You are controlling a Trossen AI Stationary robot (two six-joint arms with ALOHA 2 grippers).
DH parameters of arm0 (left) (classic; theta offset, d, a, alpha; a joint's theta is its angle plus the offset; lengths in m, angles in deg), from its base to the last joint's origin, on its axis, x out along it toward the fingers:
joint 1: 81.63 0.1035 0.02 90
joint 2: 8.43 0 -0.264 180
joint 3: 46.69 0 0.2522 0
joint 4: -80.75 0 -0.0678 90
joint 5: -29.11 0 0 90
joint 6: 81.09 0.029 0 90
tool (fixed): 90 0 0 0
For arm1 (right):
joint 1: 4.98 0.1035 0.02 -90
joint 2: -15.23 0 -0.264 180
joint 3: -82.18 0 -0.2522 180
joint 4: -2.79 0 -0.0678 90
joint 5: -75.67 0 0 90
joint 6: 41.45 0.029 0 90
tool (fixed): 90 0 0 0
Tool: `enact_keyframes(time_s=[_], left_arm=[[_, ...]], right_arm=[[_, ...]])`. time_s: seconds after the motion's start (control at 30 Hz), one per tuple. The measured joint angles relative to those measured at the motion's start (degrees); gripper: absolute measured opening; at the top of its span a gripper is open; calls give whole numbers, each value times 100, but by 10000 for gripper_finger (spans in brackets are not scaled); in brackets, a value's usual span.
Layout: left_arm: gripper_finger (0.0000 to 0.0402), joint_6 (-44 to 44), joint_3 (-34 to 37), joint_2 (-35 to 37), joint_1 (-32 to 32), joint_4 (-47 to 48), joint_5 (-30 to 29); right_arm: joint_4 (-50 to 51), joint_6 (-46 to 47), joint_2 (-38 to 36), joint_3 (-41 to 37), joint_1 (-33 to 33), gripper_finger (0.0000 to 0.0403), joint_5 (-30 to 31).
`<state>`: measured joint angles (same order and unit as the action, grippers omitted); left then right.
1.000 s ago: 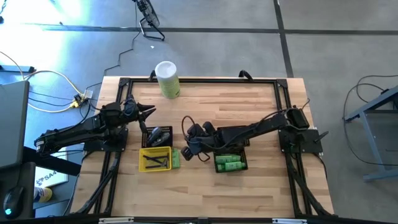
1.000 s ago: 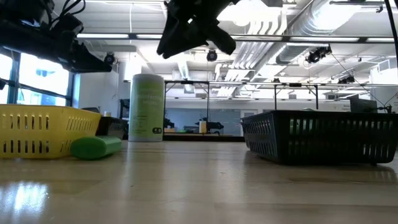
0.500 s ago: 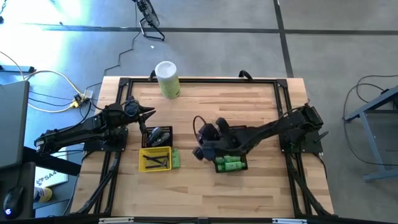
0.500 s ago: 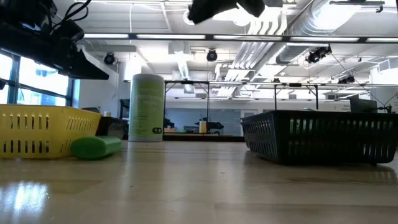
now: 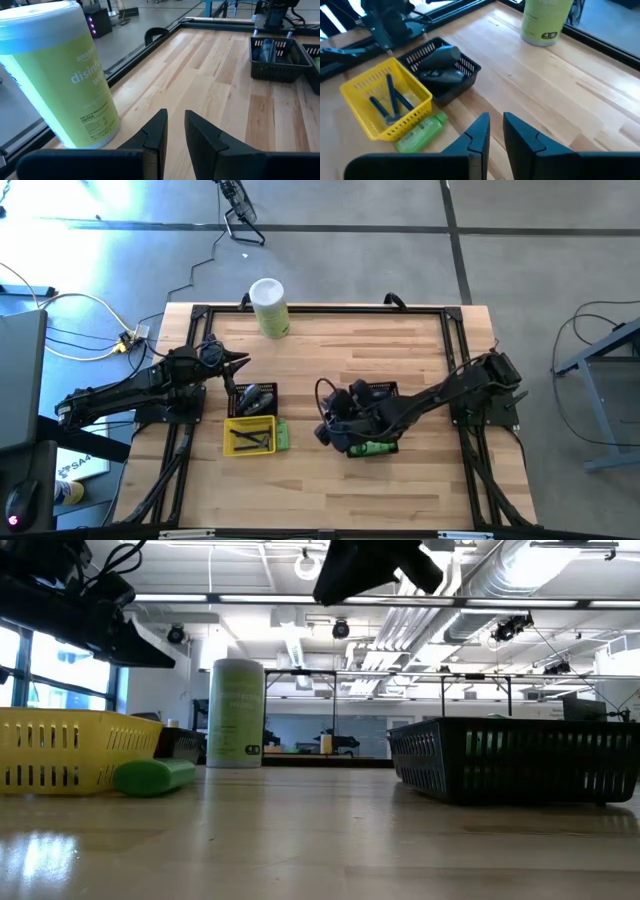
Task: Pick & Place Travel size toiletries
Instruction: Adjust the bins
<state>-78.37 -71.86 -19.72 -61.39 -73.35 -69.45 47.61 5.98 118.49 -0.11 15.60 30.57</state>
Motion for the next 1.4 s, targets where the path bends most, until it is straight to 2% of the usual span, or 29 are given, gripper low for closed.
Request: enact_keyframes(time_s=[0.23,0.6,0.77,1.0,1.23,1.4], left_arm=[[63,-2,1,0,0,0,-18],[63,0,1,0,0,-1,-17],[63,0,1,0,0,5,-17],[63,50,1,0,1,49,-15],[63,134,1,2,-1,18,-49],[63,310,1,2,1,-287,-438]], right_arm=[[-679,-452,2,-451,-122,46,-187],[-833,-919,2,-806,-703,46,-1008],[-867,-1759,-103,-811,-1119,46,-1930],[-659,-2752,-652,-809,-1849,46,-3301],[-309,-2990,-901,-812,-2175,46,-2949],[-540,-2971,-916,-940,-2220,46,-2993]])
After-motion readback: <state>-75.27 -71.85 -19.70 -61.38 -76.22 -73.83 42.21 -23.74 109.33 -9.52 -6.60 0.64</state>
